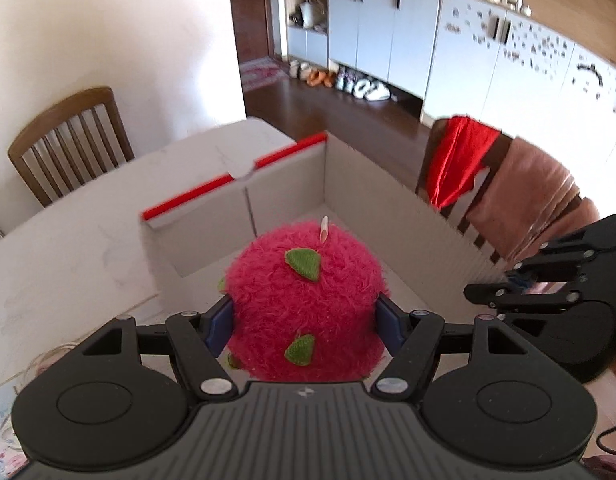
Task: Organize objects
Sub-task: 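Carry the pink ball into the cardboard box and open the left gripper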
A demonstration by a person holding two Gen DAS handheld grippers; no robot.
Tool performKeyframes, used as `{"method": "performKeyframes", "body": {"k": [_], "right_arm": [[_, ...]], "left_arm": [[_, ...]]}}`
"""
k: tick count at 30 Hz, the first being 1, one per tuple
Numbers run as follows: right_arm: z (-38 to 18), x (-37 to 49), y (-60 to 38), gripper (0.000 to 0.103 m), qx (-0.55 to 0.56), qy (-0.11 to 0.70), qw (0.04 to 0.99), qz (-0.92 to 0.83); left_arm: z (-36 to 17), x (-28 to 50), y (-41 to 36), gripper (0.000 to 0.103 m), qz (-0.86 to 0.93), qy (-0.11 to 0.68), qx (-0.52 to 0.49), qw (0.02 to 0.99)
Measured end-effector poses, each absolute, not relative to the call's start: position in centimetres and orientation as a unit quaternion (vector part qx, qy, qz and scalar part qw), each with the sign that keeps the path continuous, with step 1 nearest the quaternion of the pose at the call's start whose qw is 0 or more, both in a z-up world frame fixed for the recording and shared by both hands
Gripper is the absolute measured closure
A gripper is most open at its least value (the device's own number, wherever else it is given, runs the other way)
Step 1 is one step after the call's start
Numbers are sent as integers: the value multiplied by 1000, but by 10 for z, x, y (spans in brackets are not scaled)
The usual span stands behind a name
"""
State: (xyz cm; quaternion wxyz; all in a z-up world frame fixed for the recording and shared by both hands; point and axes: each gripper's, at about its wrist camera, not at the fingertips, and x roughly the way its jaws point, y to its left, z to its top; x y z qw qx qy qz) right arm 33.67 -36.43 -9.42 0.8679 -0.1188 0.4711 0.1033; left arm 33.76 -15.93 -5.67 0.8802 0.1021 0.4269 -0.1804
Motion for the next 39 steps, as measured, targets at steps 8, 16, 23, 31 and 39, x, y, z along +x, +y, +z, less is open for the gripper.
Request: {"method": "performKeyframes", "body": {"k": [8, 16, 23, 31, 39], "right_arm": [[-94, 337, -365, 99, -123, 472, 866, 110], [-95, 337, -364, 99, -129, 473, 864, 116], [-95, 338, -364, 99, -128, 476, 863, 117], [-95, 338, -364, 99, -126, 477, 862, 116], [-96, 338, -363, 99, -125, 479, 861, 113]], "left_arm": [[-90, 356, -183, 32, -185, 473, 131, 851], [-118, 363, -190, 32, -181, 519, 145, 823], [-126, 367, -187, 30, -181, 535, 144, 813], [-122, 363, -186, 25, -174, 523, 161, 819], [-105, 365, -184, 24, -172, 509, 138, 832]]}}
